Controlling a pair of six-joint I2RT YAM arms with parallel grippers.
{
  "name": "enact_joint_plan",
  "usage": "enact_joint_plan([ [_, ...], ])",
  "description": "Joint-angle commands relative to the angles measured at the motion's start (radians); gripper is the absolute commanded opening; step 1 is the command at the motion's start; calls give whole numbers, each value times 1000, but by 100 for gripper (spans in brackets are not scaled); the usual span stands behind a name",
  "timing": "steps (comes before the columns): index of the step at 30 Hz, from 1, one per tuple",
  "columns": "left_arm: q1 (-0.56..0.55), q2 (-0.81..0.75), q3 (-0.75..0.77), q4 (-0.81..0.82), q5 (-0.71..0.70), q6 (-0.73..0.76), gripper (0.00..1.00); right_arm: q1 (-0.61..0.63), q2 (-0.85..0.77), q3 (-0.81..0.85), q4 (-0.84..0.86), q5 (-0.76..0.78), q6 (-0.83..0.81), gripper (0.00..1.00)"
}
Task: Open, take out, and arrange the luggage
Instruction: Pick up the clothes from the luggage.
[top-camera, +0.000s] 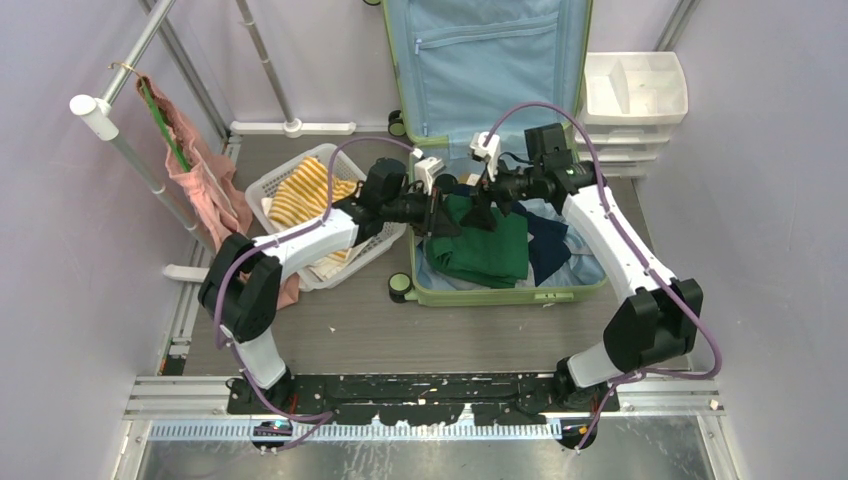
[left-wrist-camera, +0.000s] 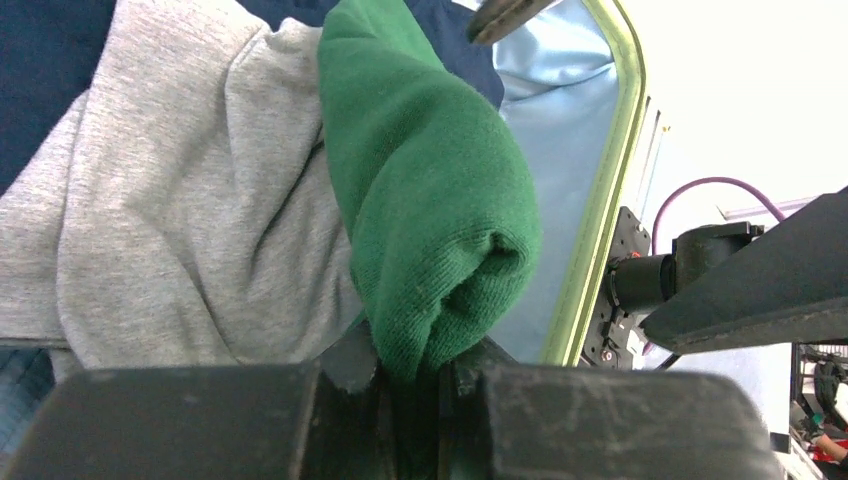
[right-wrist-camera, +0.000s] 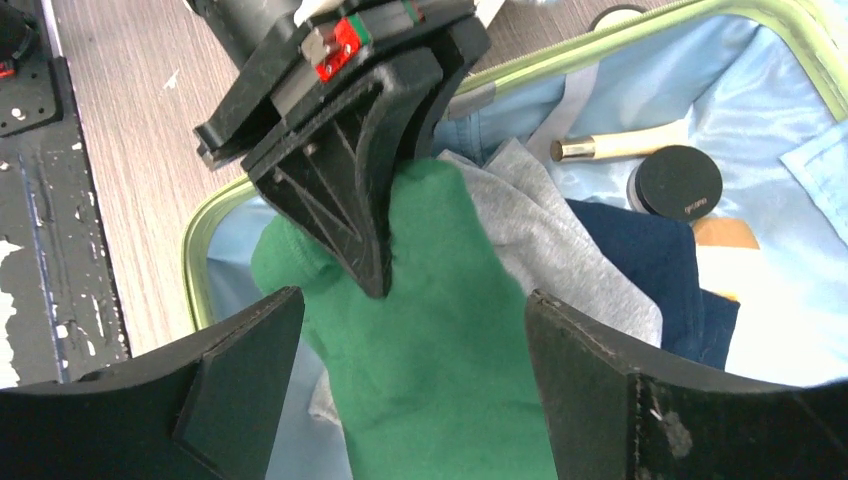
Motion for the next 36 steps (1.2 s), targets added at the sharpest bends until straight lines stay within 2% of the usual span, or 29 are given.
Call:
enact_joint_plan([
  [1, 5, -80, 91, -112, -27, 47, 0, -41, -85, -34, 40, -57, 55, 87],
  [10, 11, -65, 159, -231, -79, 32, 0, -170, -190, -133, -43, -104, 99, 90],
  [18, 20, -28, 291, -407, -101, 42, 0, -263, -273, -284, 104, -160, 181, 93],
  [29, 28, 15, 512, -735, -198, 93, 0, -267, -245, -279, 54, -126, 173, 92],
  [36, 53, 13, 640, -985, -235, 194, 0, -266, -262, -286, 48, -112, 158, 93],
])
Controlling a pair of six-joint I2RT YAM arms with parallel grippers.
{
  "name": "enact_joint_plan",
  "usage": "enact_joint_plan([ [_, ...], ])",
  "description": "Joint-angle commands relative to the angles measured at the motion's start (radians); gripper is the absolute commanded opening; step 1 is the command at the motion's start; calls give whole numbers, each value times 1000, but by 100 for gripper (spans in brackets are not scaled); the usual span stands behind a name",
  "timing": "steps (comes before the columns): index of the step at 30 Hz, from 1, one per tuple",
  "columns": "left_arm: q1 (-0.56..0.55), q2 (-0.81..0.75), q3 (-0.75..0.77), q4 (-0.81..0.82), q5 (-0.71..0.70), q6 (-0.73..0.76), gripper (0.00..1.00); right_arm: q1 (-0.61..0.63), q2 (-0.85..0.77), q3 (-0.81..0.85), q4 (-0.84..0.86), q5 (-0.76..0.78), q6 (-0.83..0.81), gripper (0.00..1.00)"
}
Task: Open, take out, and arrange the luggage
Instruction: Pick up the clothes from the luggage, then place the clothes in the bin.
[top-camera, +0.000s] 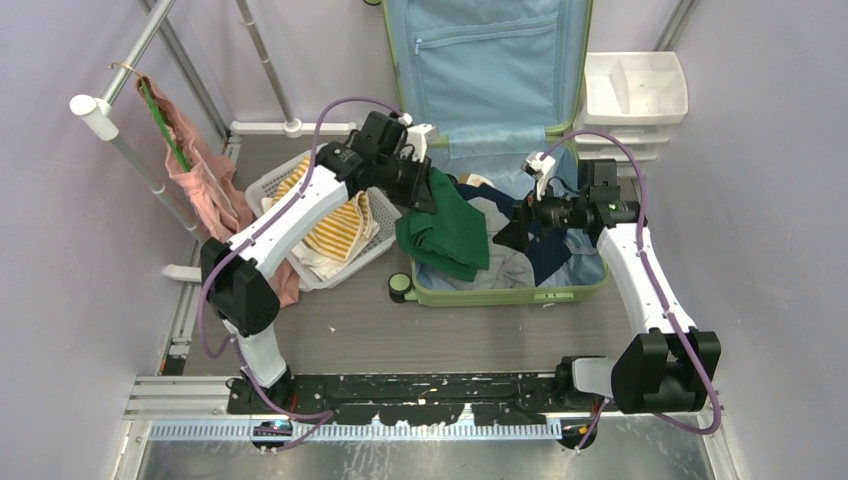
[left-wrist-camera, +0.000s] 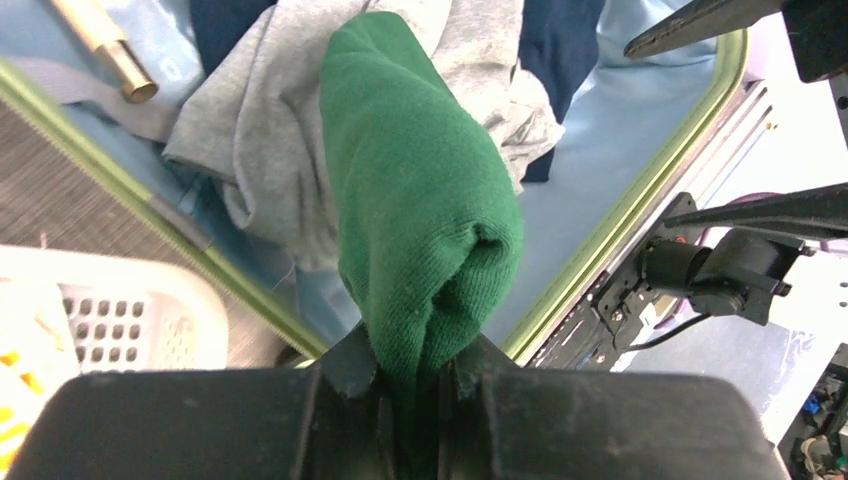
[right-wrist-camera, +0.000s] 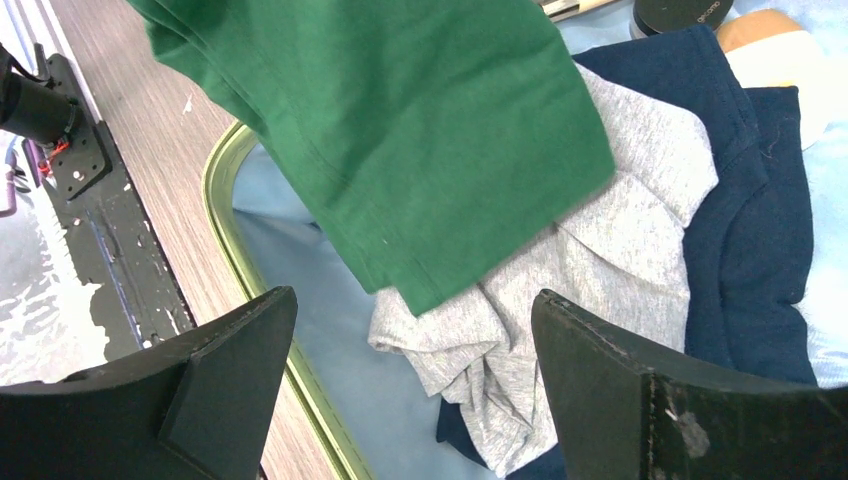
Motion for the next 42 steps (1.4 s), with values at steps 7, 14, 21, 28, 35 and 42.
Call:
enact_joint_plan([
  [7, 135, -30, 179, -377, -17, 237, 0, 0, -10, 20, 10, 4, -11, 93],
  [14, 199, -30, 208, -519, -134, 494, 0, -1, 15, 20, 3, 6, -18, 93],
  [21, 226, 10, 214, -574, -299, 725, 0, -1, 38, 18, 0, 6, -20, 93],
  [28, 296, 56, 213, -544, -408, 862, 0, 0, 58, 20, -8, 3, -29, 93],
  [35, 351, 174, 247, -503, -476, 930, 0, 0, 102, 47, -65, 2, -61, 93],
  [42, 378, 290, 311, -389, -541, 931, 8, -1, 118, 64, -96, 7, -82, 93],
])
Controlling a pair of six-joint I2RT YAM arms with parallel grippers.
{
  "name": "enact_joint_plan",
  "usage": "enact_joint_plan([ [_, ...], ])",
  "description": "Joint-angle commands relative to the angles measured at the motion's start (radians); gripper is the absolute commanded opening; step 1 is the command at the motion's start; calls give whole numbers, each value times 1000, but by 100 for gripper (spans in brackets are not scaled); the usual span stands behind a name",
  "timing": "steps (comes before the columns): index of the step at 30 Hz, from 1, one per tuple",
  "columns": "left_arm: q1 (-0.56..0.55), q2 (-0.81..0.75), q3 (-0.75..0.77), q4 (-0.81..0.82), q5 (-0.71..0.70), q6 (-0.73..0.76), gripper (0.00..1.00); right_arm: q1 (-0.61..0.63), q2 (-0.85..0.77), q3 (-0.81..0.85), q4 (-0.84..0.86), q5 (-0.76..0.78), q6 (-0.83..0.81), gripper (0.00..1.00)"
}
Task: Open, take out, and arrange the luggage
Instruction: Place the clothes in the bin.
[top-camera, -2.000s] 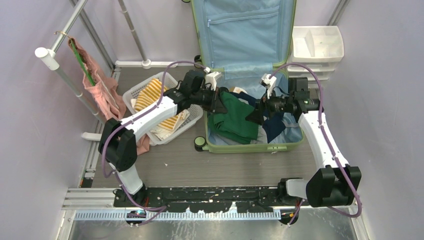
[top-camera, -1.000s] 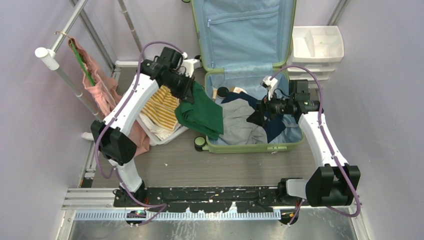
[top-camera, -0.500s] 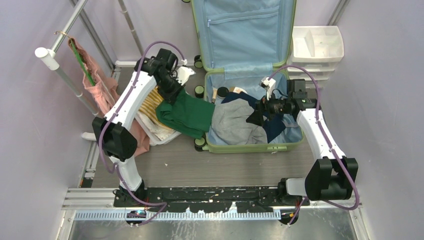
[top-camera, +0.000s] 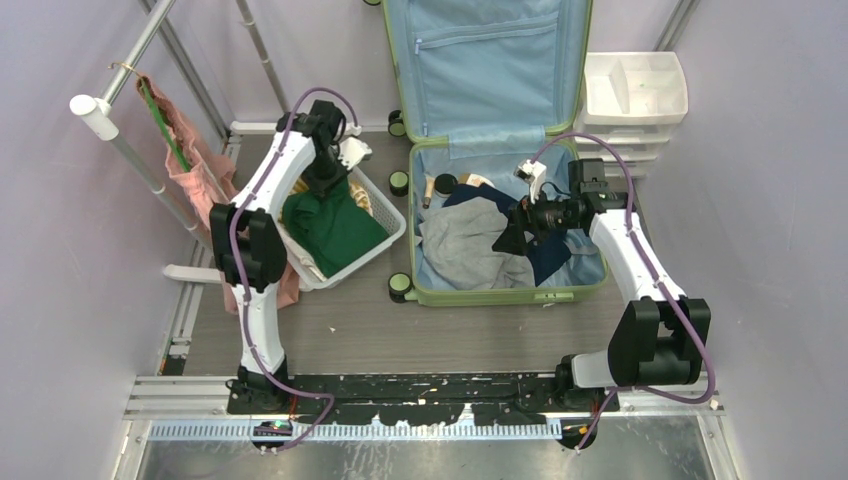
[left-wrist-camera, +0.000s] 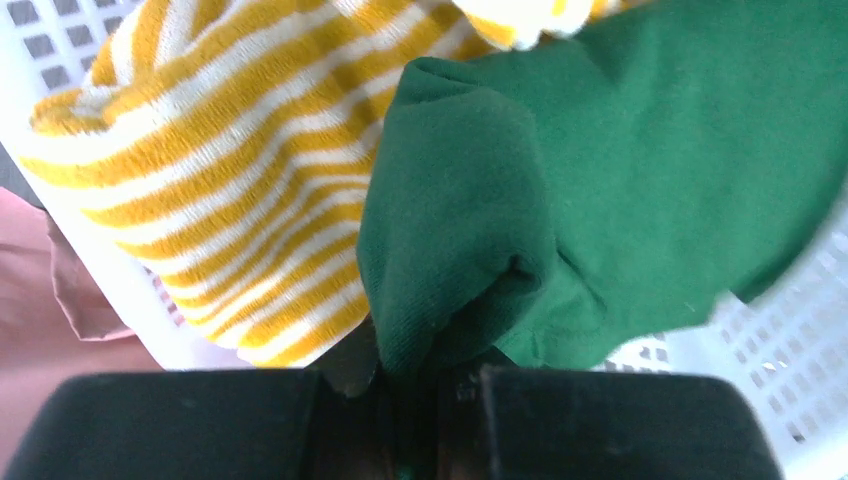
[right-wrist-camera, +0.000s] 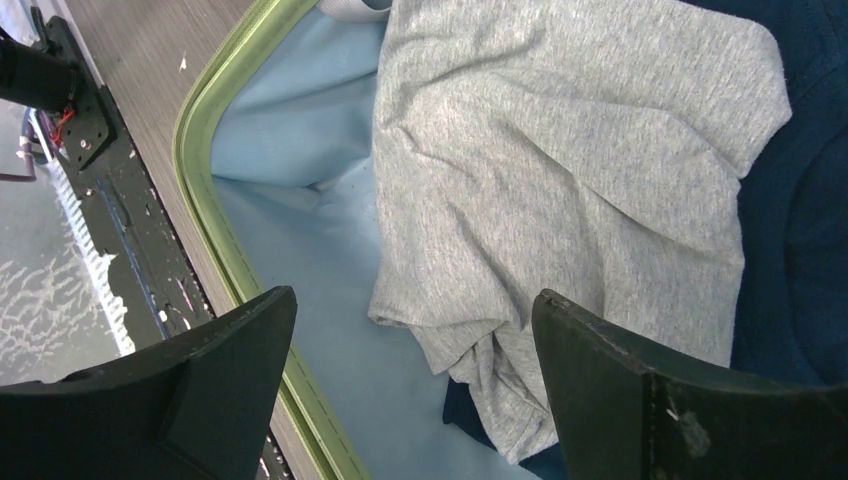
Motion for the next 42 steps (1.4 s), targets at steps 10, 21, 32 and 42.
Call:
enact_joint_plan([
  [10, 10, -29, 18, 369, -356, -177, 82, 0, 14, 55, -33, 14, -46, 94],
  [21, 9, -470, -274, 557, 156, -640, 89, 0, 5, 17, -10, -3, -86, 94],
  [32, 10, -868, -905, 1032, 576, -1033, 85, -58, -20, -12, 12, -16, -119, 94],
  [42, 8, -985, -1109, 1192, 631, -1266, 83, -58, -55, -14, 32, -51, -105, 94],
])
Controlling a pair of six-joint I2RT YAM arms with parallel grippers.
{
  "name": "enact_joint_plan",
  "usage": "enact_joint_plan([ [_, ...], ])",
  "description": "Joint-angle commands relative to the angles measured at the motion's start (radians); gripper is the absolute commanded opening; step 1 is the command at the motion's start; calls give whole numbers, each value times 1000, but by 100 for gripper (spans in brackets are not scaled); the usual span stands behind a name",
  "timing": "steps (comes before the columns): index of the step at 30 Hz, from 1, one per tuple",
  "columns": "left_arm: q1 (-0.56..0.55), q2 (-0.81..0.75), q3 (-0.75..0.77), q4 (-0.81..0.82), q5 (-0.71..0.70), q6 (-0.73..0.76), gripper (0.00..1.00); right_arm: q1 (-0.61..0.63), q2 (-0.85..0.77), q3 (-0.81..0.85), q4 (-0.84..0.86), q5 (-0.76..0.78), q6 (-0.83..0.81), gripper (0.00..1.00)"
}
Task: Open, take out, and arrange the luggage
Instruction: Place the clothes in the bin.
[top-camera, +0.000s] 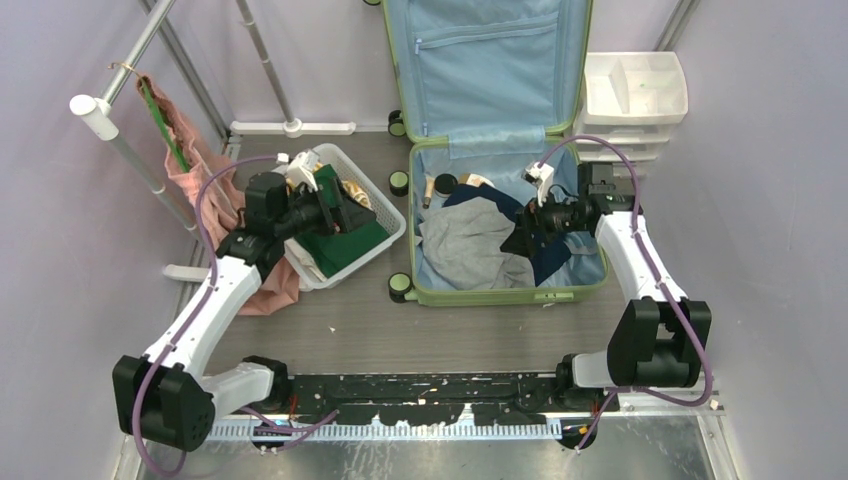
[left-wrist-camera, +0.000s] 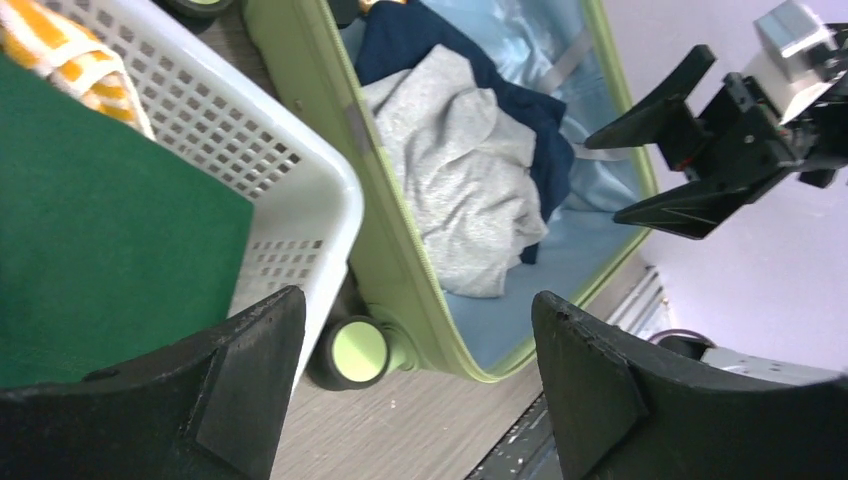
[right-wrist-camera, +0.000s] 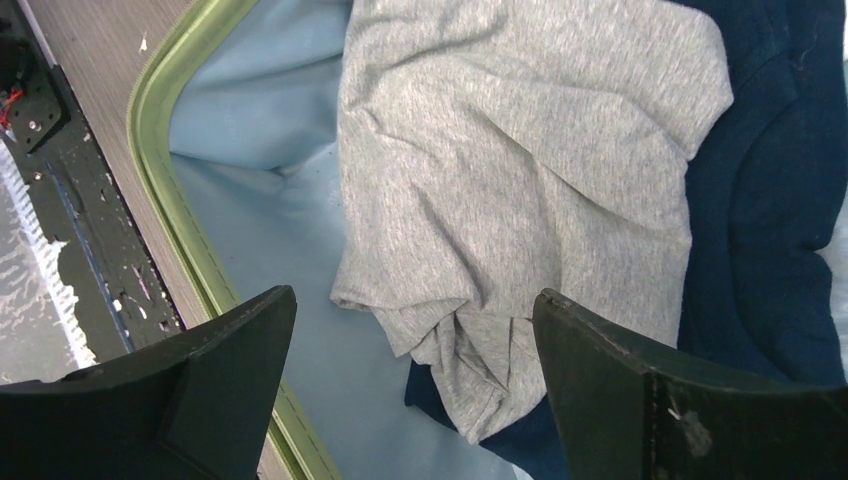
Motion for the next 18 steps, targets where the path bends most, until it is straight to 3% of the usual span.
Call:
enact_joint_plan([
  [1, 3, -52, -11, 156, 62, -132, 82, 0, -62, 0, 56, -68, 14, 94],
  [4, -13, -63, -6, 109, 60, -122, 81, 11, -76, -18, 87, -88, 32, 94],
  [7, -66, -79, 8, -6, -3, -21, 80, 41, -81, -34, 115, -56, 37, 94],
  [15, -92, -54, 16, -133, 17, 265, 81, 319, -10, 56, 154, 272, 60, 94],
  [18, -92, -25, 20, -133, 7, 347, 81, 390, 45, 118, 162, 282, 76, 94],
])
